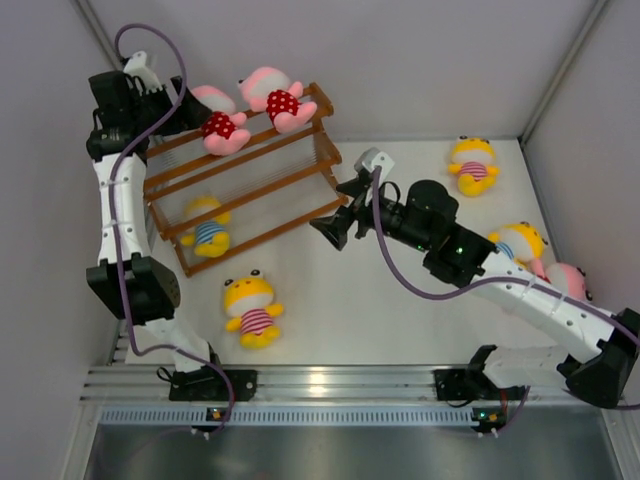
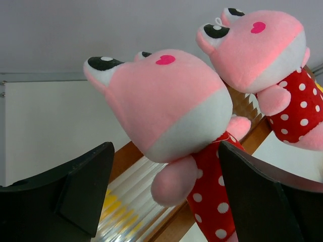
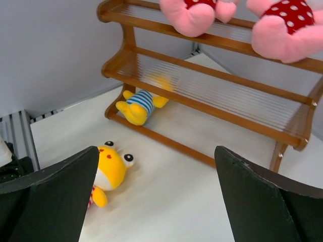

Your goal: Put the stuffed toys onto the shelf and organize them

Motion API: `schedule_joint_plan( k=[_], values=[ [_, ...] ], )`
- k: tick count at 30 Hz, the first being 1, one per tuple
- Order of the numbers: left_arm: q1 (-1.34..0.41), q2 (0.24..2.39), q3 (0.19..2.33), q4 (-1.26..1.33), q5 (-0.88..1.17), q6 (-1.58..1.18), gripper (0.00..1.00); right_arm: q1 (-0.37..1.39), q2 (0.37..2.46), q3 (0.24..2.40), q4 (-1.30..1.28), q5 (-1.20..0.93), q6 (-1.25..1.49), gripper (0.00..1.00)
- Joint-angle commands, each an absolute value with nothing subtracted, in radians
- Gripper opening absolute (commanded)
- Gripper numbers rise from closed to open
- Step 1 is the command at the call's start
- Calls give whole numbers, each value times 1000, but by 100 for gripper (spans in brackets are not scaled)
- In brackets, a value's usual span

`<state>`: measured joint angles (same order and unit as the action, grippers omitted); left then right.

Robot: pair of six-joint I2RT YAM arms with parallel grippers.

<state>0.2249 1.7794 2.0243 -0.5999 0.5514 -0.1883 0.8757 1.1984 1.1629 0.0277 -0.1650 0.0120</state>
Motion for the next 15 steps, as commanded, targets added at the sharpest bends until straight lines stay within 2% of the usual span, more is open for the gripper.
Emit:
schedule_joint_plan(
  k=[1,5,10,15],
  values=[
    [230,1700,2000,-578,497,-120,90,865,1172,1224,-38,-11,70,97],
    [230,1680,1994,-578,456,-89,92,827,1206,1292,-210,158,168,97],
    [230,1649,1993,-580,439,-72,93,695,1164,1244,-379,339,382,99],
    [230,1554,1936,-580,373,-38,93,444,1094,1168,-583,446,592,99]
  ],
)
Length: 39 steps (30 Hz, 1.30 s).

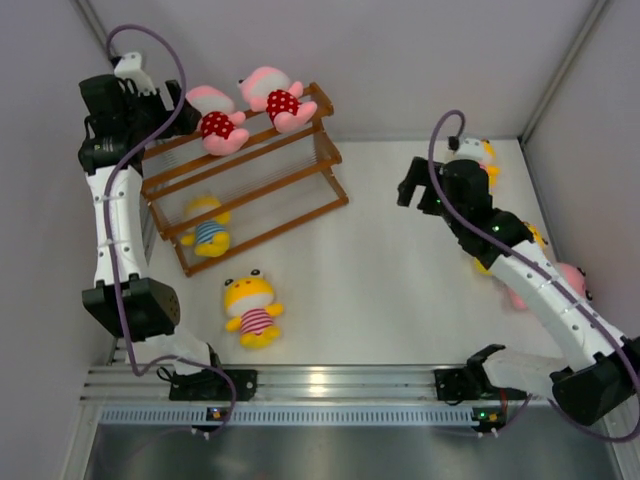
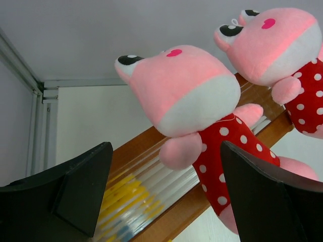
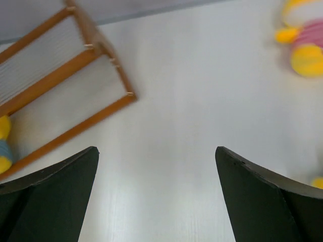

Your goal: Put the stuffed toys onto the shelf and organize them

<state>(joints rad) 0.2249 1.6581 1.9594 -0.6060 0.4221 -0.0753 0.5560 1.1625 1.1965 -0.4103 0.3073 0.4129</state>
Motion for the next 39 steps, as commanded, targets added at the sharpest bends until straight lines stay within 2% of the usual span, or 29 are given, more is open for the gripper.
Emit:
schedule_joint_plan(
  k=[1,4,5,7,13,18,23,26,27,29,30,31,33,36,39],
  values=[
    [230,1536,1919,-580,373,-35,93,342,1085,1155,-654,452,654,99],
    [230,1456,1839,-580,386,-12,93,163,1057,1111,-739,480,709,99],
    [230,1407,1783,-580,393,-9,93,40,1048,1086,-780,492,739,99],
    [230,1355,1732,-580,423,37,93,-169,1039,1056,-784,474,753,99],
    [230,1194,1589,-595,465,97,95,-597,1115,1009,-700,425,773,99],
    [229,1164,1615,-696,561,124,94,-664,1296,1026,-620,509,788,99],
    [229,1154,1640,-770,609,153,93,-677,1460,1006,-594,473,779,97],
    [229,1155,1649,-799,623,158,92,-678,1521,996,-574,475,759,76],
    [229,1154,1655,-810,640,160,92,-678,1532,994,-577,482,747,63],
    [229,1152,1661,-850,667,167,90,-678,1520,986,-583,474,729,52],
    [229,1151,1660,-860,702,176,90,-678,1503,976,-577,471,709,34],
    [229,1144,1658,-874,725,182,89,-678,1446,962,-565,472,697,21],
    [227,1137,1654,-922,755,199,89,-677,1370,919,-519,483,652,8],
    [224,1128,1649,-980,785,241,88,-678,1200,887,-486,466,614,0],
    [216,1124,1647,-1029,802,290,88,-673,1042,899,-472,425,609,0]
  ],
)
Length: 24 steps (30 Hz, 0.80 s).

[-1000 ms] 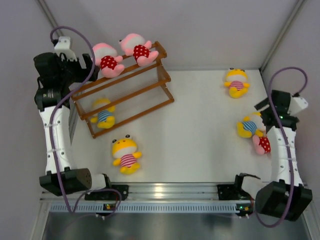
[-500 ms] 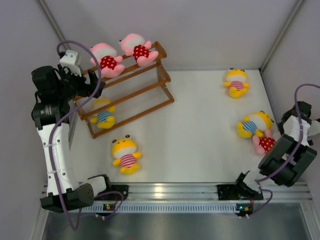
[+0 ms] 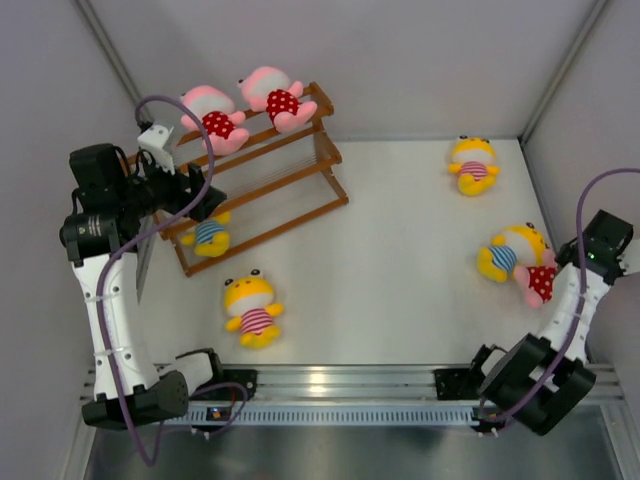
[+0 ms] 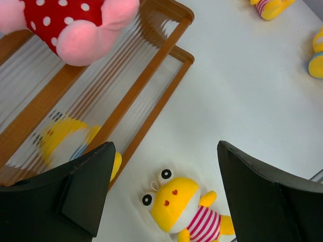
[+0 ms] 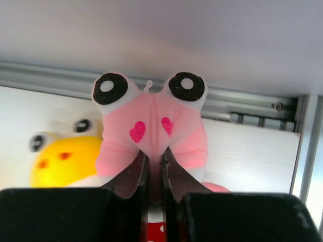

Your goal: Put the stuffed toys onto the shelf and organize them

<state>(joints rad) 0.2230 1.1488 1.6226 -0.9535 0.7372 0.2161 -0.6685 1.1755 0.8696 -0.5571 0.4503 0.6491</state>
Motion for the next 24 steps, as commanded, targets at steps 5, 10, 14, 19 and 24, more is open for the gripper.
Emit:
schedule_joint_plan(
  k=[5,10,14,19,24],
  values=[
    [189,1103,1614,-1065,847,318,87,-612,928,1071,-498,313,578,0],
    [91,1077,1571,-1103,861,360,86,-232,1095,1403,-626,319,515,0],
    [5,1051,1588,-1126,851,397,86,242,1359,1661,-744,438,512,0],
    [-55,1009,1572,-1126,782,393,87,590,1610,1966,-811,462,540,0],
    [-66,1002,1560,-1124,782,373,96,780,1726,2117,-818,416,564,0]
  ],
)
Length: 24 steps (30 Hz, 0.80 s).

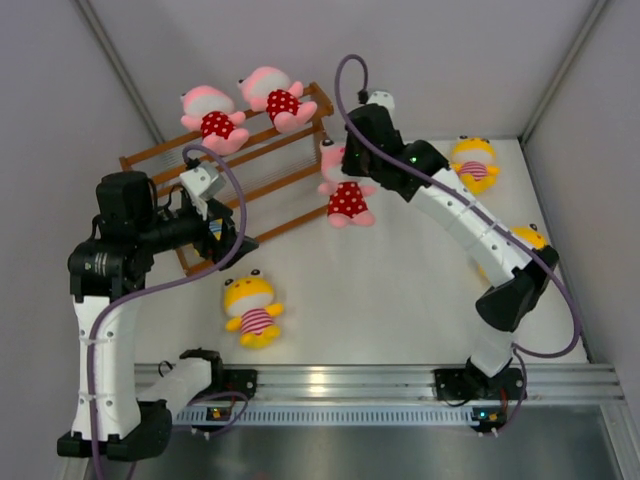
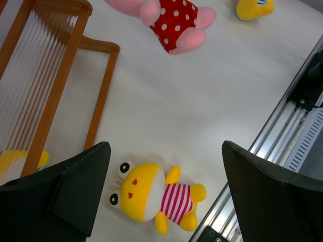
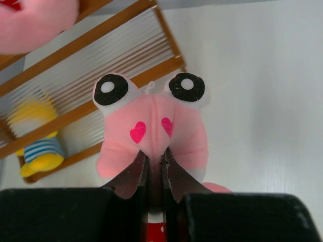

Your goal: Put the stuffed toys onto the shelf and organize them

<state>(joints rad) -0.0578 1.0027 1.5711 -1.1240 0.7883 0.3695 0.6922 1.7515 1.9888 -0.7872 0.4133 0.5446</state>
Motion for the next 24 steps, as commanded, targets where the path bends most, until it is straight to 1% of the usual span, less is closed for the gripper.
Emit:
schedule_joint_plan(
  k=[1,5,9,19,21,24],
  values=[
    [-67,1006,1562,-1124,776,368,98,802,1756,2155,-819,388,568,0],
    [-67,1015,1560,-1121,782,388,98,906,1795,2197,-787,356,601,0],
    [-67,1029,1571,-1115,775,385,98,972,1816,2207,-723,353,626,0],
    [-67,1046,1597,-1052,816,330,99,1065,1876,2289,-646,367,653,0],
    [-67,1051,1592,-1026,798,315,99,1078,1885,2295,-623,368,655,0],
    [-67,1049,1579,-968,709,287,99,1098,1888,2304,-612,351,653,0]
  ],
)
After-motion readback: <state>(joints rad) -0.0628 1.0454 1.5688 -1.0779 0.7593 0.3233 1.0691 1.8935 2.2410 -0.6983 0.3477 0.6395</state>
